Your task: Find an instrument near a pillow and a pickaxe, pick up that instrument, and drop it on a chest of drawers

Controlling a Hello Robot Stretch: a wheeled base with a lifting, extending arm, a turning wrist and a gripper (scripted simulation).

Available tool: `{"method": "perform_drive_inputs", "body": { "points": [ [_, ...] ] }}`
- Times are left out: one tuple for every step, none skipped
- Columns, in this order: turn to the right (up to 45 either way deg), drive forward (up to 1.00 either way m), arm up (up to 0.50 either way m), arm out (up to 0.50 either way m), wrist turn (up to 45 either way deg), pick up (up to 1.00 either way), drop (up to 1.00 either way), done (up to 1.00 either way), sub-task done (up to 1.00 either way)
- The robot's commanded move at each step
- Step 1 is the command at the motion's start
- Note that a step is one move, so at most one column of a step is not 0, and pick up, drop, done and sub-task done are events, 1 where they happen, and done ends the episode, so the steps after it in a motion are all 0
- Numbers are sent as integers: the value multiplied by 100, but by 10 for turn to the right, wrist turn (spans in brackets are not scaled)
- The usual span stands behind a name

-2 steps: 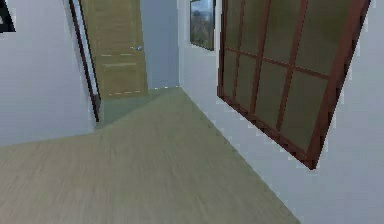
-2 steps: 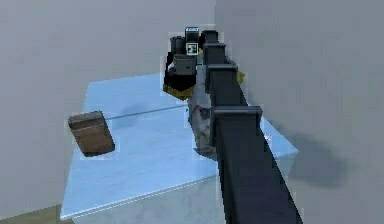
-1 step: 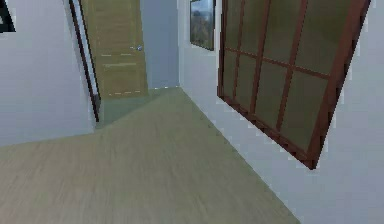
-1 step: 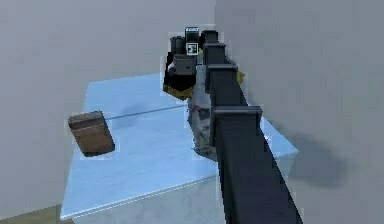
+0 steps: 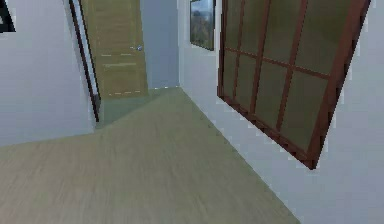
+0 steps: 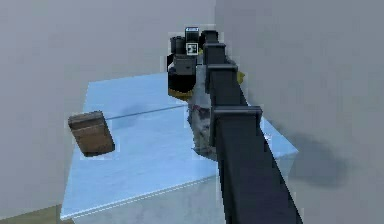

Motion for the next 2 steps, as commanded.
{"method": "perform_drive_inputs", "body": {
  "points": [
    [0,0,0,-10,0,0,0,0,0],
    [0,0,0,0,0,0,0,100,0]
  ]
}}
